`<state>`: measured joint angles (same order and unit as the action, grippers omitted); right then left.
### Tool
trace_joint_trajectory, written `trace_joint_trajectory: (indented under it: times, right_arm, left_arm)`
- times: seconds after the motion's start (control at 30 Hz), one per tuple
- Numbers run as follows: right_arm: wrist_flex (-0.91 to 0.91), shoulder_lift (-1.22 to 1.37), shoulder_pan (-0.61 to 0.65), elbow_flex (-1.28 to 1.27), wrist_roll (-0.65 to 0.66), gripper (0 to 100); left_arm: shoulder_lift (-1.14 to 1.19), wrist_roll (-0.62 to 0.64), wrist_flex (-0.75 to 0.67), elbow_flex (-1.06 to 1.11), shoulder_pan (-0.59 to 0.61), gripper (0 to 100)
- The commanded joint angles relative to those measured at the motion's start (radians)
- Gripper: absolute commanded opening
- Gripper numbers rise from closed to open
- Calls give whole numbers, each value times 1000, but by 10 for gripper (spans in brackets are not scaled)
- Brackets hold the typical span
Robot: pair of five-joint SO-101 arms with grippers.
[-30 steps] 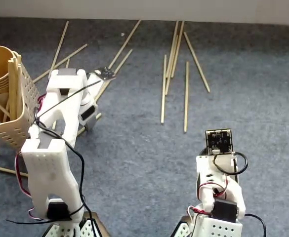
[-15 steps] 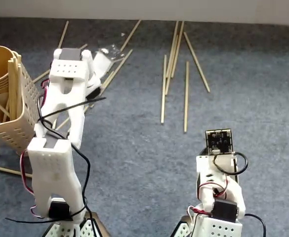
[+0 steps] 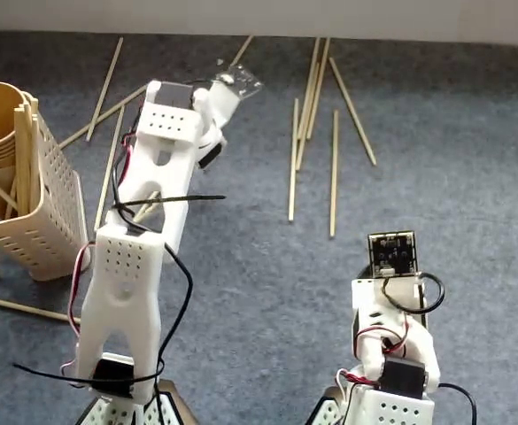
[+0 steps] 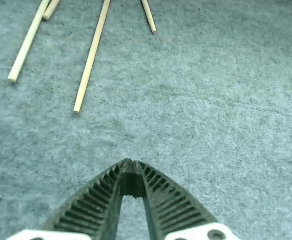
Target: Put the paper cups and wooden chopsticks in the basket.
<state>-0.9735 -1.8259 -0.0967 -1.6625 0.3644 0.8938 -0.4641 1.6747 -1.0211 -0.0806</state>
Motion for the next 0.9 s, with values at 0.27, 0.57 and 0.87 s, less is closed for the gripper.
trace_joint_trajectory:
  times: [0.27,0.57,0.87]
  right_arm:
    - [15,-1,5,-140,-5,10]
    - [15,-1,5,-140,-5,10]
    - [15,-1,5,-140,-5,10]
  left_arm:
    - [-220,11,114,67,62,187]
    - [-1033,-176,107,1044,-30,182]
    - [-1524,-893,-91,1685,493,182]
